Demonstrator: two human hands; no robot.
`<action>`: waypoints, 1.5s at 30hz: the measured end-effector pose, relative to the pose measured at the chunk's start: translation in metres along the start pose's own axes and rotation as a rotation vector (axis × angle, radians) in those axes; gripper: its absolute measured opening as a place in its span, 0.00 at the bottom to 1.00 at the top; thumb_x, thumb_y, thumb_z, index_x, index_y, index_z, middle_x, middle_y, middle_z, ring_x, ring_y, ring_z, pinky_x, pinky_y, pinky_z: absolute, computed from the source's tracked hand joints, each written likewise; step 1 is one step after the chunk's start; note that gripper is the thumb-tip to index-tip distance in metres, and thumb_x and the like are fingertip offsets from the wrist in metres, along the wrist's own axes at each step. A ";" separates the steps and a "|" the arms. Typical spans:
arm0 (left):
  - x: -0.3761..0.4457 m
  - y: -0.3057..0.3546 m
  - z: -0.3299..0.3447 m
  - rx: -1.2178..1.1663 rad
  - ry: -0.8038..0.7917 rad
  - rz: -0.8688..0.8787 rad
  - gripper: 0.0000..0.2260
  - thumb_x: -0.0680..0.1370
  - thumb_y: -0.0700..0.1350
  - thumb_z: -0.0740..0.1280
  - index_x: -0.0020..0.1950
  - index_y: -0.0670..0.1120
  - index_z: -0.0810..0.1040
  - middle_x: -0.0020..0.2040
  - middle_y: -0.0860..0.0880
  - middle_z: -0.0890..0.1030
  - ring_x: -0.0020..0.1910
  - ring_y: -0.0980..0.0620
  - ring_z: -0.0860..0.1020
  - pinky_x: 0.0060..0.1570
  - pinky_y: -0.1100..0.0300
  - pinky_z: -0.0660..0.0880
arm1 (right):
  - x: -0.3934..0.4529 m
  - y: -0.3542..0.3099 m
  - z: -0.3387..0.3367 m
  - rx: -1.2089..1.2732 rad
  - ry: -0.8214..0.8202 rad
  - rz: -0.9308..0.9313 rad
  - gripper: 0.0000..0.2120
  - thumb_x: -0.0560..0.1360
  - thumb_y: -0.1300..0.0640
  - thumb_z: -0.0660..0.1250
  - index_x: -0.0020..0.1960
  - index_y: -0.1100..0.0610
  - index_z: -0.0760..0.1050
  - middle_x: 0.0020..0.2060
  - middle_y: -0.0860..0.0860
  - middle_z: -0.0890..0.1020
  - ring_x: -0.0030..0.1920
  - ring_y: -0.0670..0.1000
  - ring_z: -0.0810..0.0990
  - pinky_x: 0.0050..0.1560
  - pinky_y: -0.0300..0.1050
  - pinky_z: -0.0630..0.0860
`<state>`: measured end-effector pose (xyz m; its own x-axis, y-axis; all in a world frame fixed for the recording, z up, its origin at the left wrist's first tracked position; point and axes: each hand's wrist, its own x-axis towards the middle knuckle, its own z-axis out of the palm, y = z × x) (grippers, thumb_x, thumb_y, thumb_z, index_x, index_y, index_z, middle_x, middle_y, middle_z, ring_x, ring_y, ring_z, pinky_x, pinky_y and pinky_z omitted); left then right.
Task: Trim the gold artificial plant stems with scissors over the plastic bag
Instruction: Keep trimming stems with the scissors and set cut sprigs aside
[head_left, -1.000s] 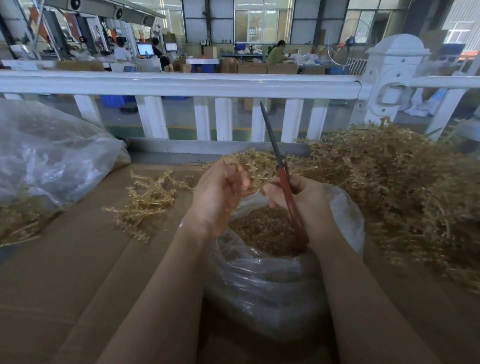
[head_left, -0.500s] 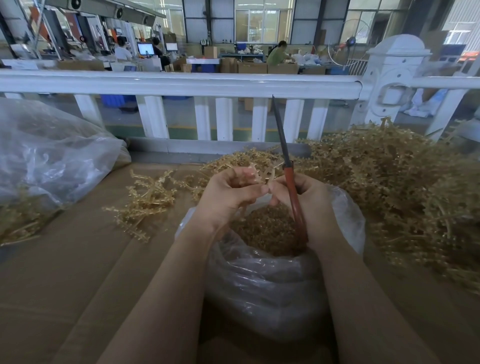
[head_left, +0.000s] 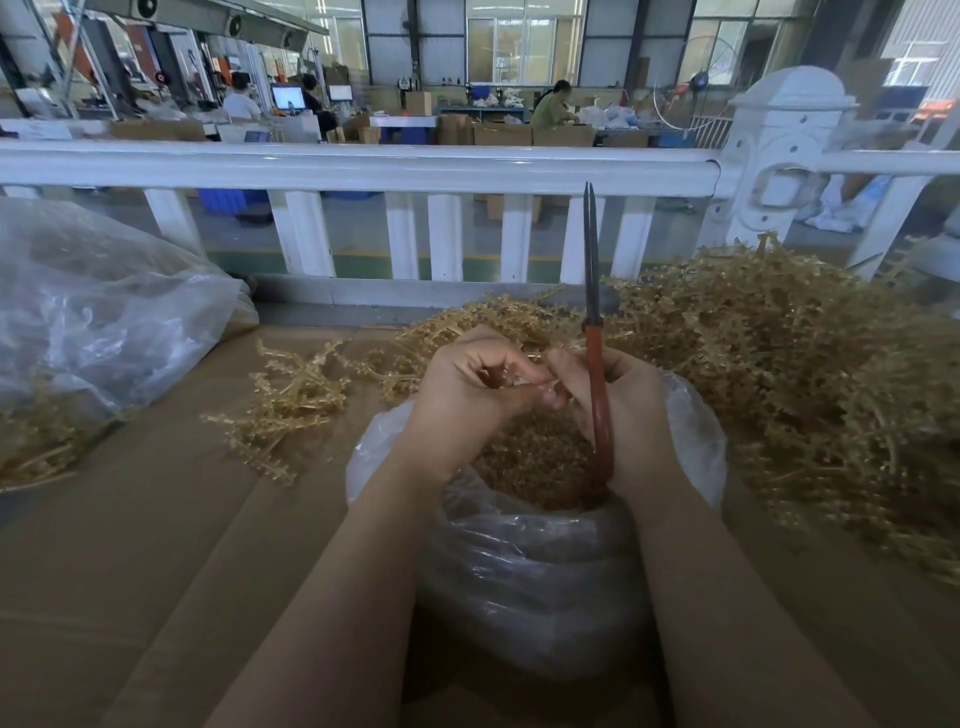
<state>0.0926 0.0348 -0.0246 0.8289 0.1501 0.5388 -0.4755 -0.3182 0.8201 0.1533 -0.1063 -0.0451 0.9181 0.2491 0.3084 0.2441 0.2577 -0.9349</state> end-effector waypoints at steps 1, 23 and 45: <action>-0.001 0.000 -0.001 -0.008 -0.026 -0.029 0.04 0.71 0.31 0.75 0.42 0.39 0.85 0.41 0.45 0.80 0.42 0.46 0.77 0.43 0.51 0.78 | 0.000 0.000 0.000 -0.013 0.005 -0.004 0.10 0.78 0.60 0.72 0.38 0.59 0.80 0.27 0.50 0.79 0.27 0.44 0.78 0.32 0.33 0.74; 0.004 0.000 -0.003 -0.075 0.065 -0.294 0.07 0.74 0.37 0.74 0.36 0.39 0.81 0.31 0.45 0.77 0.27 0.56 0.71 0.28 0.68 0.69 | -0.005 -0.008 0.007 -0.064 0.133 -0.091 0.18 0.71 0.49 0.76 0.44 0.66 0.80 0.33 0.54 0.79 0.35 0.50 0.77 0.40 0.46 0.75; 0.004 0.004 -0.013 -0.078 -0.009 -0.488 0.14 0.75 0.40 0.72 0.33 0.46 0.71 0.22 0.57 0.65 0.20 0.60 0.61 0.26 0.64 0.59 | -0.002 0.007 0.009 -0.576 0.042 -0.274 0.08 0.75 0.51 0.74 0.41 0.41 0.78 0.36 0.38 0.82 0.36 0.42 0.79 0.38 0.42 0.78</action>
<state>0.0900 0.0467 -0.0171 0.9628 0.2559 0.0870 -0.0515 -0.1421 0.9885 0.1501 -0.0967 -0.0505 0.8070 0.2060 0.5535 0.5900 -0.2393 -0.7711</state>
